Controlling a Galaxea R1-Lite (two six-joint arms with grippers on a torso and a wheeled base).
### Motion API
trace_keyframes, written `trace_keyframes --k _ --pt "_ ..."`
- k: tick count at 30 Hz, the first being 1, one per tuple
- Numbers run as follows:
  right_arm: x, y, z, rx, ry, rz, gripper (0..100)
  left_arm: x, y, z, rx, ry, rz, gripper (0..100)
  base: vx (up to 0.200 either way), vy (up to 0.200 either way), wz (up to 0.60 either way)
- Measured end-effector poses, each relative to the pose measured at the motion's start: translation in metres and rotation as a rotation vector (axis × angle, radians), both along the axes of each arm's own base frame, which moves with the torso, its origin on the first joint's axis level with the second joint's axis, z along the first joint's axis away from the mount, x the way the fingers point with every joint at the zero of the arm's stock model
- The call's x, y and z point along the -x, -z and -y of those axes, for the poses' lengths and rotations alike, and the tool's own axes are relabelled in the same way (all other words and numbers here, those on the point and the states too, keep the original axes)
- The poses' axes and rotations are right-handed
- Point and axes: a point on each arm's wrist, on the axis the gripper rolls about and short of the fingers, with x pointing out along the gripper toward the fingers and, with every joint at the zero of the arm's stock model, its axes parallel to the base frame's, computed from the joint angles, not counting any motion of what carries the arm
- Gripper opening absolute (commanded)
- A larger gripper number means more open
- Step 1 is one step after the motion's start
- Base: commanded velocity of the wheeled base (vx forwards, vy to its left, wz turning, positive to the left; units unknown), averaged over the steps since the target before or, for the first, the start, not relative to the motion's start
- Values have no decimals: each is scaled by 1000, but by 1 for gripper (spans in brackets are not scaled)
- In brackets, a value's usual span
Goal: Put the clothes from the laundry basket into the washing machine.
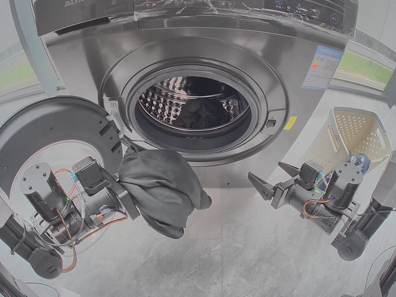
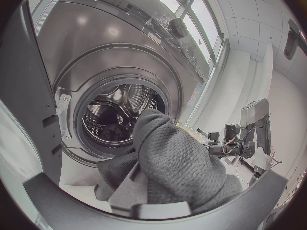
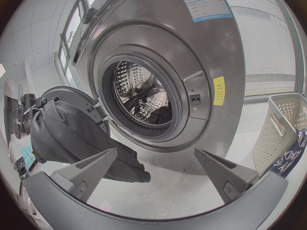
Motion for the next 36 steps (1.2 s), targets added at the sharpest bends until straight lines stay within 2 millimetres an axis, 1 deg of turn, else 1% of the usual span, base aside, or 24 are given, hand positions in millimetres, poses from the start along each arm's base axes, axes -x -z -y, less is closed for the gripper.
trace_keyframes --k 12,21,30,36 --pt "0 0 0 -2 -2 -1 100 -1 3 2 -15 3 0 0 0 0 0" --pt "1 0 -2 -1 -9 -2 100 -1 7 5 -37 9 -3 0 200 0 0" --pt "1 2 -2 1 -9 -6 100 -1 9 6 -43 11 -7 0 0 0 0" --pt "2 2 -4 3 -14 -8 100 -1 10 6 -65 8 4 0 200 0 0"
